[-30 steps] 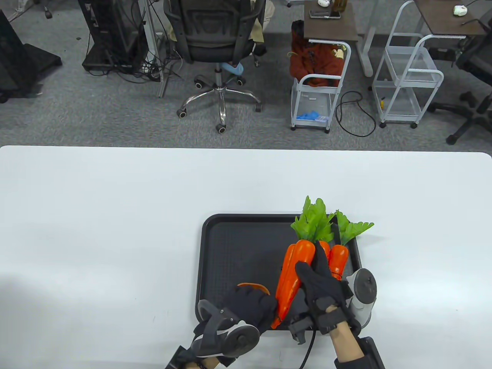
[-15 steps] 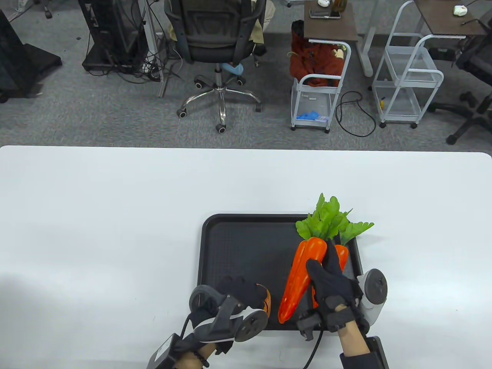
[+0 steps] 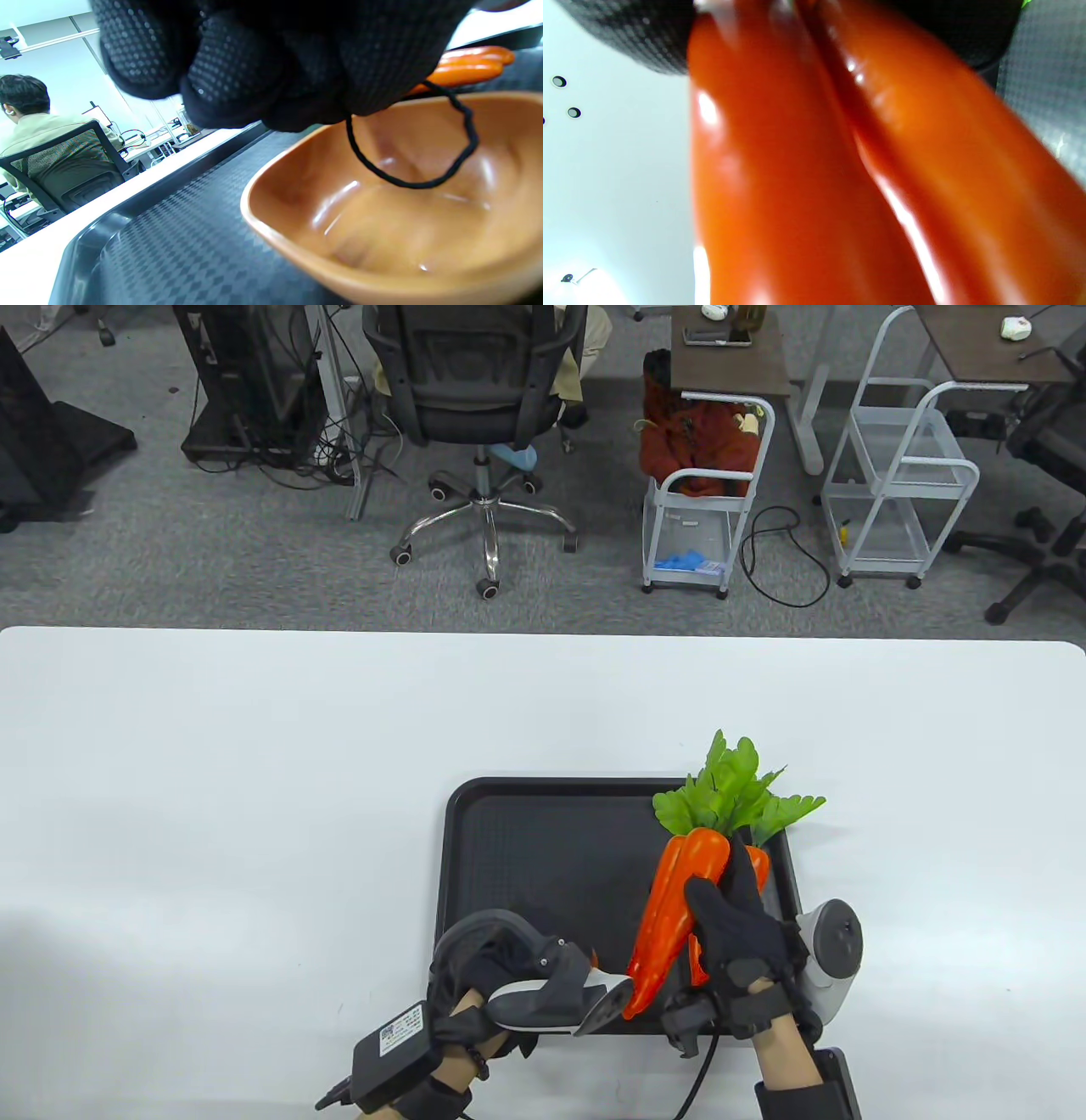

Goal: Pinch and pull to detach rubber bands

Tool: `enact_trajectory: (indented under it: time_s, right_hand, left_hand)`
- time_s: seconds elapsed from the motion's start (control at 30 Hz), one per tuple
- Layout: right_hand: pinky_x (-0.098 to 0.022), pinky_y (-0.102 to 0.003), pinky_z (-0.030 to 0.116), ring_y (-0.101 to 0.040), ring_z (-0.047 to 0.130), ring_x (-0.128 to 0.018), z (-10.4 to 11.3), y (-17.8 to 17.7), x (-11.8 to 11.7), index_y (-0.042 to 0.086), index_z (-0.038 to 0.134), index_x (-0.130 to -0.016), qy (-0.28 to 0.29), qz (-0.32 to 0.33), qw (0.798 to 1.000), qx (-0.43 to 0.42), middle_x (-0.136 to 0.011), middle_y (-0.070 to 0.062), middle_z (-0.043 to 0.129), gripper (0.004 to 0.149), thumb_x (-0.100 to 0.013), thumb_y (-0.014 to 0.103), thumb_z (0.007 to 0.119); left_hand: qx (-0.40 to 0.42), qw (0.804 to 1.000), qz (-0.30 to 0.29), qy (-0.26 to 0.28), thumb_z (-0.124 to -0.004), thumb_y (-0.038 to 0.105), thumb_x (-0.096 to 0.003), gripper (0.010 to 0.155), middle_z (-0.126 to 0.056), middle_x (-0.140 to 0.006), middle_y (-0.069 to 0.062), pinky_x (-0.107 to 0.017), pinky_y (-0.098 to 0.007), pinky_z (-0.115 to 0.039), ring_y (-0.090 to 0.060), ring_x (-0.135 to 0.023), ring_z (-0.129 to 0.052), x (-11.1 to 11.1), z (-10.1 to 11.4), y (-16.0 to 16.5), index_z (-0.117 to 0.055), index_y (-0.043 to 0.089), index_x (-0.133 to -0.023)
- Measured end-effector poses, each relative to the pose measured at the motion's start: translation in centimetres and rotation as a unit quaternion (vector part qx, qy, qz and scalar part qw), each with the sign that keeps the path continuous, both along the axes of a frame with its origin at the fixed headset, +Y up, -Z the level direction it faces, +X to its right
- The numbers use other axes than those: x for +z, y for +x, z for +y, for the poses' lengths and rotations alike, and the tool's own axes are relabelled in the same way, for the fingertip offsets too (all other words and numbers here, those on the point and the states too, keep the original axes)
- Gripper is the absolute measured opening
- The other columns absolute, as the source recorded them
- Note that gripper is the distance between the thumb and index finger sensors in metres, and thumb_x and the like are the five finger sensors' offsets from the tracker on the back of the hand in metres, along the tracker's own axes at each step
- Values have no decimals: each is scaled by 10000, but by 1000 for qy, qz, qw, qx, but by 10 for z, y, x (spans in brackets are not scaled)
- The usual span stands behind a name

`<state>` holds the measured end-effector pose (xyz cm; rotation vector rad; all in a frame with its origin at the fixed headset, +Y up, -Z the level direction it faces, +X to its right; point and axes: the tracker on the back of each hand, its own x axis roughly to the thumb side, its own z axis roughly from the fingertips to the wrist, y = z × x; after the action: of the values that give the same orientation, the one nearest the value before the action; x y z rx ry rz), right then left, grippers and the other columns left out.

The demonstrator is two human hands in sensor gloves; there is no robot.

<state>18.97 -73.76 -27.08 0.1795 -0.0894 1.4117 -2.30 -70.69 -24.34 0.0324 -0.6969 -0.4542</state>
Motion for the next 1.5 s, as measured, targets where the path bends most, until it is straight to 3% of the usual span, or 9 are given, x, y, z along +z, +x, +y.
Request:
enact_trajectory:
  time_s: [0.37, 0.67, 0.8, 1.0, 1.1, 1.3, 1.4, 1.5]
  right_hand:
    - [-491, -614, 770, -640, 798, -737, 1, 2, 0, 187, 333, -1089, -2, -3, 1000, -3, -1086, -294, 307, 883, -472, 591, 819]
    - [-491, -618, 765, -643, 795, -737, -1, 4, 0, 185, 338, -1088, -8, -13, 1000, 15, -1087, -293, 305, 883, -469, 585, 825]
    - [-492, -618, 764, -646, 793, -736, -1, 5, -1, 186, 336, -1090, -7, -17, 999, 36, -1087, -294, 304, 883, -472, 583, 826]
    - [-488, -629, 756, -661, 788, -730, 6, -7, -6, 183, 351, -1095, -25, -44, 989, 140, -1092, -297, 310, 883, -471, 573, 839]
    - [-488, -636, 748, -667, 782, -730, 10, -16, -11, 184, 359, -1097, -26, -39, 982, 184, -1096, -297, 312, 883, -469, 563, 851]
    - [-482, -649, 738, -685, 772, -722, 29, -32, -29, 173, 368, -1097, -49, -53, 946, 316, -1094, -306, 313, 886, -465, 546, 865]
    - [-479, -648, 741, -683, 776, -719, 38, -43, -42, 174, 371, -1095, -72, -51, 912, 400, -1093, -304, 316, 883, -464, 549, 862]
    - [-479, -650, 740, -684, 776, -719, 41, -54, -52, 174, 372, -1094, -104, -55, 878, 465, -1094, -303, 316, 885, -460, 545, 865]
  left_hand:
    - [-34, 999, -2, 16, -907, 475, -384, 360, -1135, -447, 79, -422, -421, -942, -121, -355, -1096, -1, -13, 6, -985, 308, -692]
    - [-36, 999, 9, 21, -898, 480, -389, 367, -1129, -470, 93, -435, -421, -940, -116, -378, -1099, -1, -20, 4, -976, 322, -711]
    - [3, 999, 30, 35, -871, 515, -393, 421, -1117, -553, 109, -466, -421, -932, -112, -439, -1099, 3, -12, -8, -938, 346, -773]
    - [137, 986, 66, 67, -819, 584, -401, 559, -1039, -841, 69, -570, -476, -879, -179, -679, -1063, 17, 2, -41, -826, 369, -917]
    - [164, 981, 78, 75, -790, 659, -386, 648, -945, -1008, 41, -639, -533, -832, -244, -829, -1006, 21, 3, -53, -773, 381, -972]
    - [223, 967, 96, 79, -741, 703, -397, 751, -720, -1208, -11, -734, -662, -675, -350, -1046, -820, 21, 5, -67, -629, 392, -1071]
    - [235, 964, 101, 69, -705, 715, -411, 804, -516, -1296, -39, -745, -727, -587, -422, -1121, -683, 22, 4, -70, -499, 399, -1121]
    - [244, 962, 105, 70, -694, 716, -417, 804, -472, -1308, -44, -743, -747, -563, -443, -1138, -643, 23, 5, -71, -479, 402, -1126]
